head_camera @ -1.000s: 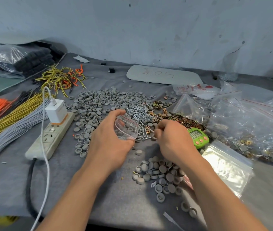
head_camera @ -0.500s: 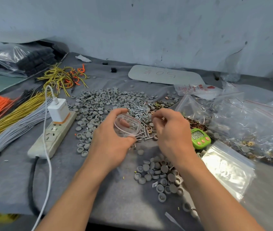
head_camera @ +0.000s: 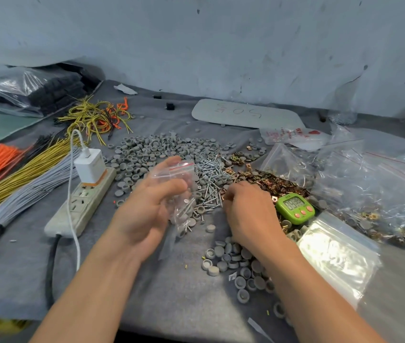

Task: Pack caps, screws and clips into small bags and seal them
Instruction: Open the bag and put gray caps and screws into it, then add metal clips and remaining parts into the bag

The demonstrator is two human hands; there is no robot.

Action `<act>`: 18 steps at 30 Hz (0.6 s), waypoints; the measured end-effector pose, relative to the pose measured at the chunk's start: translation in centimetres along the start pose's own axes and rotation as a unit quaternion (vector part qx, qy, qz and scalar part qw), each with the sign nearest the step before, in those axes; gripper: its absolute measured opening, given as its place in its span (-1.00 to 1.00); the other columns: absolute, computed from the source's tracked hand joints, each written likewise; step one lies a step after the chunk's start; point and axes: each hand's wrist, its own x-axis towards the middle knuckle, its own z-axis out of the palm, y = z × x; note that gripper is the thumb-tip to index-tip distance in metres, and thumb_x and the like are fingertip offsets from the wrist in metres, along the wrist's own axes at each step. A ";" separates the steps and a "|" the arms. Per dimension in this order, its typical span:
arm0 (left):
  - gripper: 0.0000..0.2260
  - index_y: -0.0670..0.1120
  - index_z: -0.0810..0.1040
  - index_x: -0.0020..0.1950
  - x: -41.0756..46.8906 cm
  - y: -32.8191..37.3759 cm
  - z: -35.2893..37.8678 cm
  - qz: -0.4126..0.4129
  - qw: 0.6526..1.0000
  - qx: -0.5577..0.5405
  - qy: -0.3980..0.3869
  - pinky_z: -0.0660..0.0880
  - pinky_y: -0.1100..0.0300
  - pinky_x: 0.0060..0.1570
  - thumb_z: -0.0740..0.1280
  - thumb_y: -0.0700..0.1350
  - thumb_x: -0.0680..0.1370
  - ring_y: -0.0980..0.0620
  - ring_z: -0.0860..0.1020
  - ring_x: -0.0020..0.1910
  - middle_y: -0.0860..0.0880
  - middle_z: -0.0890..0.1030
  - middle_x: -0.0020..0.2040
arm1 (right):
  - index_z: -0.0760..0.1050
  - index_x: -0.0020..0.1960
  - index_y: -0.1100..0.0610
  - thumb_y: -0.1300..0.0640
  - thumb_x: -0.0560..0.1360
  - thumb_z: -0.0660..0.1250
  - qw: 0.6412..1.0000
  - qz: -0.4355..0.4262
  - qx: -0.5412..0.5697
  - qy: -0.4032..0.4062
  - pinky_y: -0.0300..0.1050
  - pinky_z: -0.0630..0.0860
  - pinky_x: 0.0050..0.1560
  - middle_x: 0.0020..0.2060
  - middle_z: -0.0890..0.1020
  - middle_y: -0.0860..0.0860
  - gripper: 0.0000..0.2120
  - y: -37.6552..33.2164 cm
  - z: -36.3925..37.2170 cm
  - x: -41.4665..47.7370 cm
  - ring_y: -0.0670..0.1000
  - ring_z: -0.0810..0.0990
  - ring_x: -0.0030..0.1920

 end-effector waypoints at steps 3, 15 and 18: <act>-0.52 -0.17 0.58 0.29 0.1 0.2 -0.4 -0.036 0.999 -0.027 0.011 0.54 -0.01 0.09 0.40 -0.24 0.36 -0.02 0.64 -0.02 -0.05 0.70 -0.09 | 0.47 -0.05 -0.07 0.07 0.66 0.26 0.985 0.040 0.148 0.080 0.04 0.51 0.01 -0.13 0.65 -0.05 -0.89 -0.4 -0.9 -0.3 0.09 0.59 -0.10; -0.72 -0.20 0.76 0.06 0.0 0.3 -0.5 -0.104 0.980 -0.146 -0.086 0.57 -0.09 0.27 0.33 -0.16 0.46 -0.10 0.66 0.22 -0.19 0.70 0.18 | 0.48 -0.09 -0.05 0.08 0.64 0.27 0.980 0.021 0.198 0.031 0.01 0.52 -0.16 -0.25 0.61 -0.12 -0.87 -0.4 -0.5 -0.8 0.00 0.57 -0.22; -0.65 -0.20 0.74 0.12 -0.2 0.4 -0.3 -0.101 0.977 -0.147 -0.117 0.51 -0.09 0.35 0.36 -0.16 0.38 -0.10 0.61 0.32 -0.20 0.66 0.26 | 0.47 -0.12 -0.06 0.09 0.63 0.28 0.981 0.018 0.192 0.015 0.00 0.51 -0.20 -0.26 0.62 -0.12 -0.85 -0.2 -0.4 -0.9 -0.02 0.57 -0.23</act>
